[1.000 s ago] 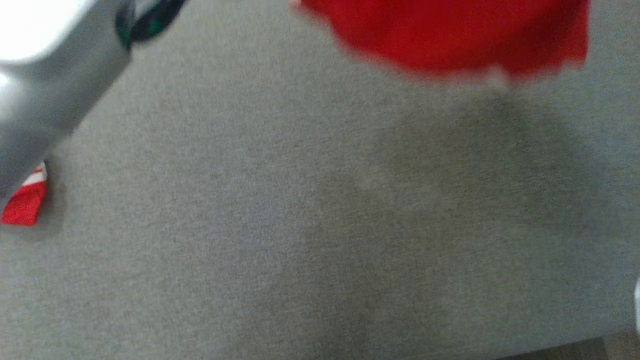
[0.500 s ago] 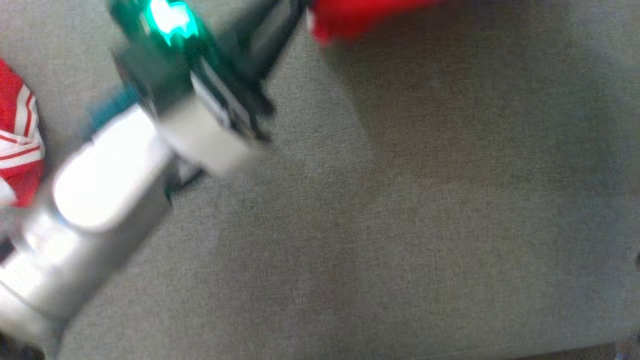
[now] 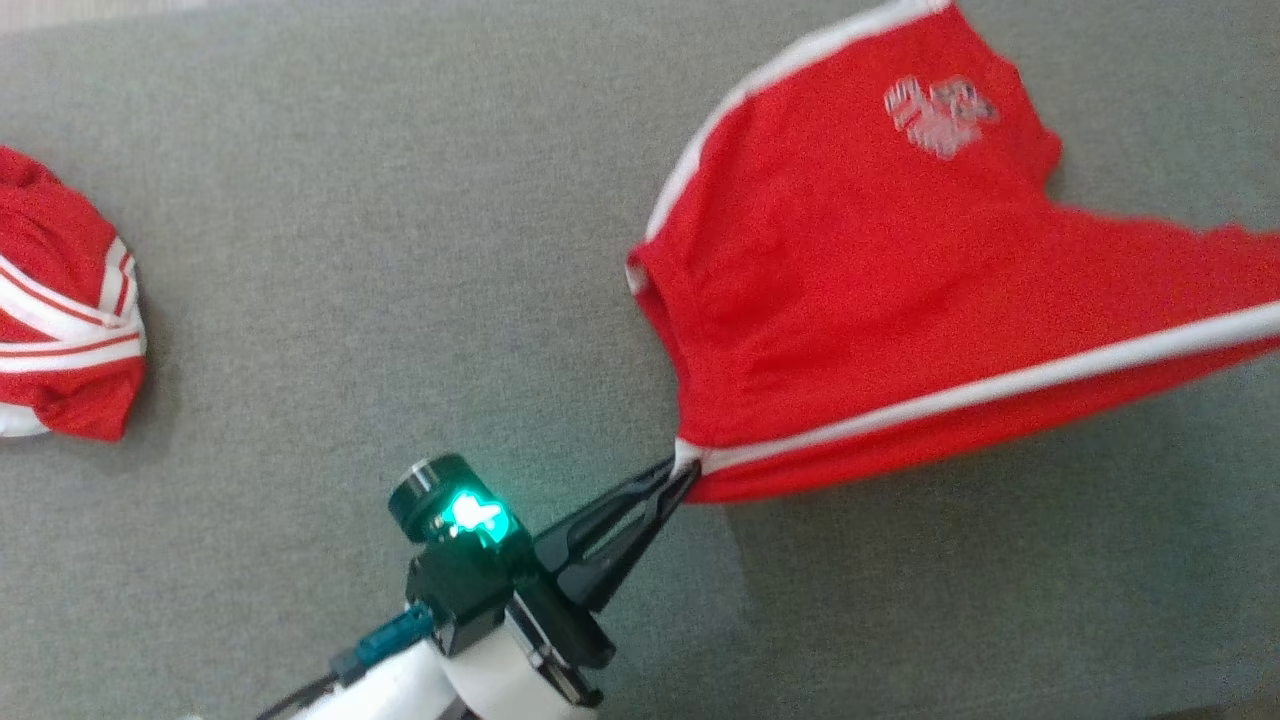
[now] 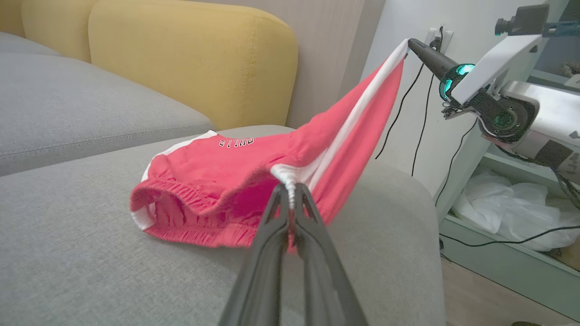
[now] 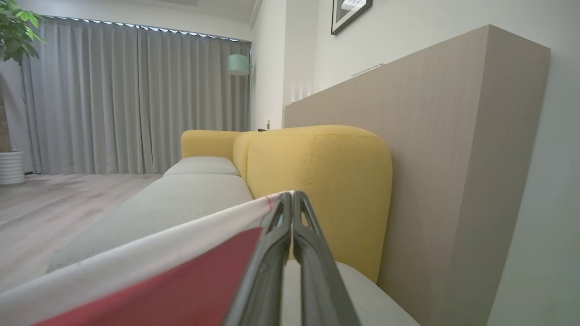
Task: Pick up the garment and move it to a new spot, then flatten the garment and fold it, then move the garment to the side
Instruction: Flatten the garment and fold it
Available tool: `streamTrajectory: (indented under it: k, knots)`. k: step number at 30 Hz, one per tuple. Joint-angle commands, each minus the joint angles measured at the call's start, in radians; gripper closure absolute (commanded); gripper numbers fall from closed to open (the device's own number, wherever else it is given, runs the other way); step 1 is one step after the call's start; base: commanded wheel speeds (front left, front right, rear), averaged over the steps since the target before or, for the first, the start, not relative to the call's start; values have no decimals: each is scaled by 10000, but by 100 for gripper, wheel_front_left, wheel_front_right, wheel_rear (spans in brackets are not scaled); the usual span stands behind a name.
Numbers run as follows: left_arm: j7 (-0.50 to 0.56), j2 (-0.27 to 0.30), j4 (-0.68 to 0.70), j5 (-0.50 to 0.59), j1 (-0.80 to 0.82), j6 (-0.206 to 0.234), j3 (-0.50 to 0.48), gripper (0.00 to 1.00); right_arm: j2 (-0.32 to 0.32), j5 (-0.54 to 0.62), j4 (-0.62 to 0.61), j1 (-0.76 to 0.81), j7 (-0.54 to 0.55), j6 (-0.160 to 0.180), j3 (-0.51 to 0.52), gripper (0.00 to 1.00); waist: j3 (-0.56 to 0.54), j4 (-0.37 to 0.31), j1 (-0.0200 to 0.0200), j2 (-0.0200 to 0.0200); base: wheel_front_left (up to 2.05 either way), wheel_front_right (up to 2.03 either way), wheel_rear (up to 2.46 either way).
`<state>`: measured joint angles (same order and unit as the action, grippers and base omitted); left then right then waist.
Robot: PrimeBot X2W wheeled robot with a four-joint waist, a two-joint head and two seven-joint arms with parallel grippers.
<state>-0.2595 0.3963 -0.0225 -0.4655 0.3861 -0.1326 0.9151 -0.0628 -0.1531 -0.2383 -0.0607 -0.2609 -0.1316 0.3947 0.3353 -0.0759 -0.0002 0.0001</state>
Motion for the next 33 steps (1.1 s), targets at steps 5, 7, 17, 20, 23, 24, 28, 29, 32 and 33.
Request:
streamTrajectory:
  k: [5, 7, 17, 20, 23, 24, 28, 29, 32, 33]
  knots:
    - [-22, -200, 522, -39, -330, 19, -645, 100, 5, -25, -563, 564, -9, 9, 14, 100, -350, 28, 2, -1, 0, 0, 0]
    - [-22, -366, 438, -222, -135, 19, -586, 100, -67, 71, -279, 375, -9, 9, 11, 100, -252, 129, 2, -1, 0, 0, 0]
    - [-22, -1528, -1616, -1458, 1985, 19, -92, 100, -1246, 700, 2373, -1665, -9, 9, -678, 100, 473, 896, 2, -1, 0, 0, 0]
    - [-22, -1875, -2303, -1917, 2547, 19, -57, 100, -1614, 779, 3226, -2458, -9, 9, -1037, 100, 644, 1068, 2, -1, 0, 0, 0]
    - [-22, -2149, -2801, -2402, 3012, 19, -95, 100, -1932, 832, 4135, -3324, -9, 9, -1416, 100, 831, 1179, 2, -1, 0, 0, 0]
    - [-22, -2178, -2990, -2473, 3193, 19, -48, 100, -2032, 868, 4448, -3617, -9, 9, -1554, 100, 887, 1219, 2, -1, 0, 0, 0]
    - [-22, -2388, -3790, -2739, 3834, 19, 116, 100, -2421, 993, 5686, -4745, -9, 9, -2107, 100, 1131, 1421, 2, -1, 0, 0, 0]
    - [-22, -2450, -3974, -2764, 3986, 19, 148, 100, -2506, 1012, 5980, -5020, -9, 9, -2227, 100, 1200, 1479, 2, -1, 0, 0, 0]
    - [-22, -2643, -4467, -2890, 4336, 19, 265, 100, -2695, 1073, 6832, -5745, -9, 9, -2521, 100, 1395, 1648, 2, -1, 0, 0, 0]
    - [-22, -2705, -4614, -2970, 4416, 19, 292, 100, -2740, 1089, 7087, -5967, -9, 9, -2632, 100, 1453, 1704, 2, -1, 0, 0, 0]
